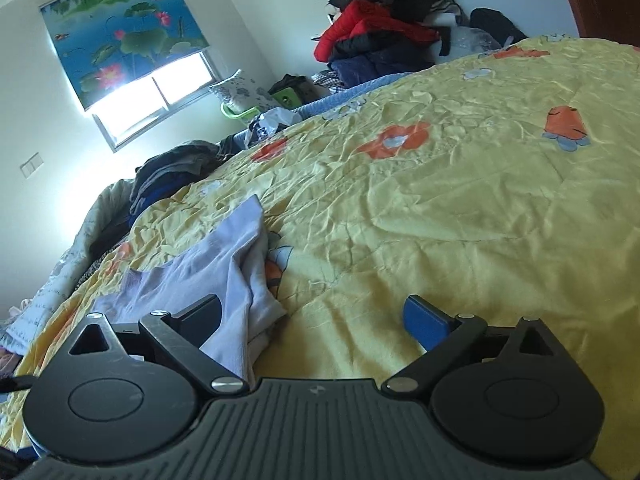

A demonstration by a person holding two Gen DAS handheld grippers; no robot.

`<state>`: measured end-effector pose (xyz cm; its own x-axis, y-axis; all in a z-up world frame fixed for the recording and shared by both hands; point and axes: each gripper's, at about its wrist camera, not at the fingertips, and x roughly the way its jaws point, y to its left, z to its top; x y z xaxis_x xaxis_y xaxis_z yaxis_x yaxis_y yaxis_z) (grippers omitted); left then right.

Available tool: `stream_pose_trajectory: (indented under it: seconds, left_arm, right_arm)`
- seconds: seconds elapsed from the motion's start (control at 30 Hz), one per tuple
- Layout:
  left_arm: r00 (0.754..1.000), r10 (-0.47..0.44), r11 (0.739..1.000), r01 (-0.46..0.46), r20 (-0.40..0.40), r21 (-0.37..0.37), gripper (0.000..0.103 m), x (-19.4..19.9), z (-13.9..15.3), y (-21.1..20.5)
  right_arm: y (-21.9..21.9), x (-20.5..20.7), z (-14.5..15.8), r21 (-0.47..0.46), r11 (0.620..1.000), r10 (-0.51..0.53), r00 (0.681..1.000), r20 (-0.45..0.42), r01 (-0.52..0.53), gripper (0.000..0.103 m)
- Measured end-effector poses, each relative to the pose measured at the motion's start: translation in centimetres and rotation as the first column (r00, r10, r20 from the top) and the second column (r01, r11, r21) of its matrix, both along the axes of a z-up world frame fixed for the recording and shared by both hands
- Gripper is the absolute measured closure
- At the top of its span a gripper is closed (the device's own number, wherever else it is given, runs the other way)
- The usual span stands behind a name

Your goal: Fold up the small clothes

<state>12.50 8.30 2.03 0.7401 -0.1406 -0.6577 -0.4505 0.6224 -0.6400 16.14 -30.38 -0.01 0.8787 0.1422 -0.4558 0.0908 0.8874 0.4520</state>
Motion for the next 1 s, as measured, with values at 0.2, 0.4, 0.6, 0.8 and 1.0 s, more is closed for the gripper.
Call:
stream_pose_trajectory:
  seconds: [0.2,0.4,0.6,0.8,1.0]
  left_arm:
    - [0.999,0.042,0.999,-0.042,-0.024,-0.027,0.010,1.4,0.1,-0.9]
    - [0.999,-0.033,0.999,0.032,-0.035,-0.011,0.004,2.8,0.1,-2.1]
    - [0.996,0.014,0.982,0.003,-0.083,0.189,0.043,4.3,0.8,-3.7]
    - [0.984,0.029,0.904,0.049,-0.176,0.425,0.086,5.0,1.3,-6.1]
    - [0.993,-0.031,0.846,0.085,-0.110,0.527,0.093,5.6,4.3,-9.8]
  right_arm:
    - [-1.1,-0.7,-0.1,0.092,0.996,0.006,1.000,0.024,-0.008,0.002]
    - [-1.4,-0.8,-0.2,0.125,0.992,0.017,0.999,0.032,-0.021,0.001]
    - [-1.7,-0.8,-0.3,0.159,0.987,0.035,0.999,0.038,-0.040,0.001]
    - [-2.1,-1.0,-0.4,0.189,0.981,0.037,0.998,0.045,-0.045,0.001]
    - [-2.7,-1.2,-0.4,0.232,0.972,0.030,0.998,0.057,-0.043,0.000]
